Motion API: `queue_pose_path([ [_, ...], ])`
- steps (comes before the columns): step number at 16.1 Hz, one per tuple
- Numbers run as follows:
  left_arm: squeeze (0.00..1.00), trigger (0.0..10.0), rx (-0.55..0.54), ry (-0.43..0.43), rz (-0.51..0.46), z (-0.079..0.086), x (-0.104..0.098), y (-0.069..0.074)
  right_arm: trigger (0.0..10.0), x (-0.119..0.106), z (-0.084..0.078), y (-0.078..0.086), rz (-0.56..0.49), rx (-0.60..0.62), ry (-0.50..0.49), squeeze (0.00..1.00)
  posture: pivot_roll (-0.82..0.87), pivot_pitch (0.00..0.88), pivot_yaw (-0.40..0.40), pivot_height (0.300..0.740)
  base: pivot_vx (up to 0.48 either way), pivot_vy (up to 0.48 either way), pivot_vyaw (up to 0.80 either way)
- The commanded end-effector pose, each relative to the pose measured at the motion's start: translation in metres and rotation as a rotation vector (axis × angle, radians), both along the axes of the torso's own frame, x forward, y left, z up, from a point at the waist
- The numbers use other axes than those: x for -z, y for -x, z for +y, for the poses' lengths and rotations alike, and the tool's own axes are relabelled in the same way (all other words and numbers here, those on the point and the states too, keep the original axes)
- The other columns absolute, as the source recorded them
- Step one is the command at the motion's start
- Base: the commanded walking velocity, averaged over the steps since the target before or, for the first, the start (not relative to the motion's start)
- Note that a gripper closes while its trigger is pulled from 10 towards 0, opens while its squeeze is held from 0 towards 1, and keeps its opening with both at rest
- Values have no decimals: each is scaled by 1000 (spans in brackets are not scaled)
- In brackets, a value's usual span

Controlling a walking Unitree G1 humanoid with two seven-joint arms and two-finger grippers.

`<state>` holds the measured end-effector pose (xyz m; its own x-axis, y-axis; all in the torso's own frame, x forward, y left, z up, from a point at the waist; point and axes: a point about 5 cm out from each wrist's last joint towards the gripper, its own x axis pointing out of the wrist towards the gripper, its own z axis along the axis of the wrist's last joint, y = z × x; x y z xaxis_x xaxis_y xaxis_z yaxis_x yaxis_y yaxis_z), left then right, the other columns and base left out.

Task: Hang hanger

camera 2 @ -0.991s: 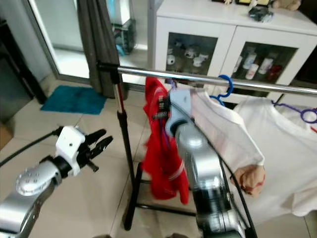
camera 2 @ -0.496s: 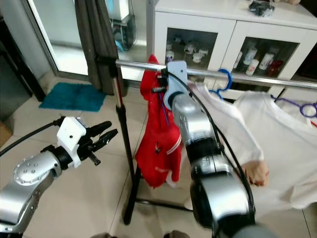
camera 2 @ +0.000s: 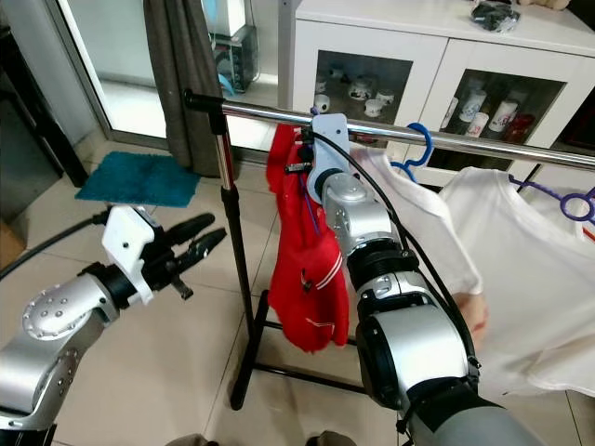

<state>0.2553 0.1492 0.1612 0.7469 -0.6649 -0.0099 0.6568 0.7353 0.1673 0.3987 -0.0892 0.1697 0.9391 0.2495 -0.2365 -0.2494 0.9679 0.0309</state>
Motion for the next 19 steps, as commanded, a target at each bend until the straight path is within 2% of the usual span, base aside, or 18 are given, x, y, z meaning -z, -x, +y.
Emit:
queue_pose_path([
  [1,0,10000,3,12,-25,0,-6,-1,10000,30,-5,9,120,6,11,800,22,60,-6,740,0,0,0],
  [2,0,10000,0,20,-31,0,-7,-2,10000,31,-6,10,115,2,4,953,20,60,-1,740,0,0,0],
  [3,0,10000,-10,35,-49,1,-10,-4,10000,29,-7,10,77,-8,-6,1000,20,60,-1,740,0,0,0],
  [6,0,10000,-36,71,-78,3,-15,-6,10000,15,-13,14,-44,-32,-99,1000,20,58,5,740,0,0,0],
  [7,0,10000,-46,106,-89,3,-18,-7,10000,6,-12,20,-128,-114,-114,1000,19,58,8,740,0,0,0],
  [8,0,10000,-46,106,-89,3,-18,-7,10000,6,-12,20,-128,-114,-114,1000,19,58,8,740,0,0,0],
  [10,0,10000,-65,95,-57,5,-13,-6,10000,-15,-19,46,-263,-218,-173,1000,18,58,16,740,0,0,0],
  [12,0,10000,-92,83,-58,7,-9,-7,10000,-26,-26,63,-307,-254,-196,1000,16,58,19,740,0,0,0],
  [13,0,10000,-117,80,-50,9,-7,-8,10000,-31,-30,73,-324,-274,-193,886,16,58,19,740,0,0,0],
  [14,0,10000,-142,76,-38,11,-4,-8,10000,-33,-34,83,-335,-285,-191,204,8,59,27,740,0,0,0],
  [15,0,10000,-156,71,-26,12,-1,-8,10000,-35,-37,89,-343,-289,-190,0,8,59,27,740,0,0,0],
  [17,0,10000,-171,42,-11,11,6,-3,10000,-35,-45,110,-352,-206,-219,0,7,61,25,740,0,-409,0],
  [19,0,10000,-180,42,13,10,13,2,10000,-26,-42,130,-315,-163,-267,0,-1,63,25,740,0,-480,0],
])
